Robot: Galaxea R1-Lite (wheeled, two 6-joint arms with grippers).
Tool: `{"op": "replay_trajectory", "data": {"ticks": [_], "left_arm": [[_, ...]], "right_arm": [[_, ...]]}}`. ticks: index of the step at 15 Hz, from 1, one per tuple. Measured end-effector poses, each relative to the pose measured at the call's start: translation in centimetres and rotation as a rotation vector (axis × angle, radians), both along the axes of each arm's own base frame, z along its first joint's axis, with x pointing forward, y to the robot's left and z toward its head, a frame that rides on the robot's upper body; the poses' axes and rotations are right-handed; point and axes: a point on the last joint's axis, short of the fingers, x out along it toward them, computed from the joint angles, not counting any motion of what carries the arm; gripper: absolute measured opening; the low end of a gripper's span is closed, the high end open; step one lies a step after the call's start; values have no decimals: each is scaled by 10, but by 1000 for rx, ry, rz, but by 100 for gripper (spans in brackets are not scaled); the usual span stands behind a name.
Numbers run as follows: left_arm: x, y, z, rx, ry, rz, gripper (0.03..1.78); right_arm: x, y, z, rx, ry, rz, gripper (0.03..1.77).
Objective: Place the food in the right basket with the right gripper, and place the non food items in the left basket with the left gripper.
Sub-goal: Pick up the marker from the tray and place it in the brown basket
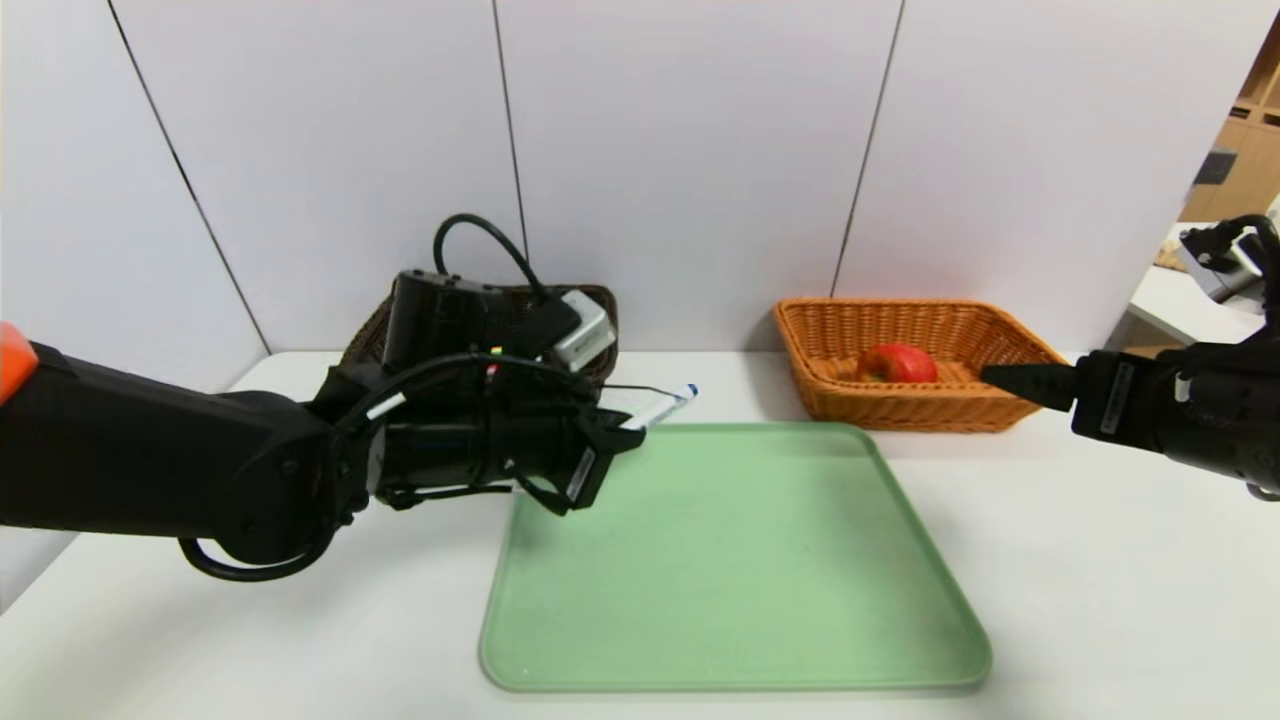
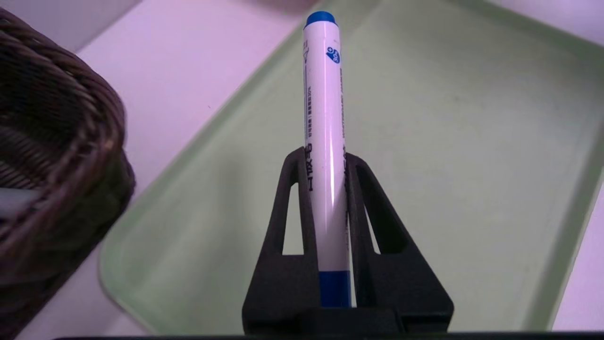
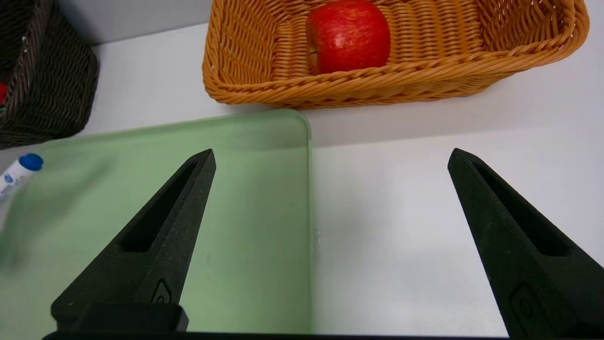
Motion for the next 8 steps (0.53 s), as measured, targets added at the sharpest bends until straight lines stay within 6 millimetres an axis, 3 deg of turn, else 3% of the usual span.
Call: {"op": "replay_trajectory", "data": {"ticks": [3, 6, 8], "left_arm": [[10, 0, 39, -14, -38, 71, 24], [22, 13, 81, -13, -48, 133, 24], [29, 23, 97, -1, -35, 174, 24]], "right_arm": [[2, 0, 0, -5, 6, -7, 170], [6, 1, 6, -10, -4, -5, 170], [10, 2, 11, -32, -17, 6, 170]]}}
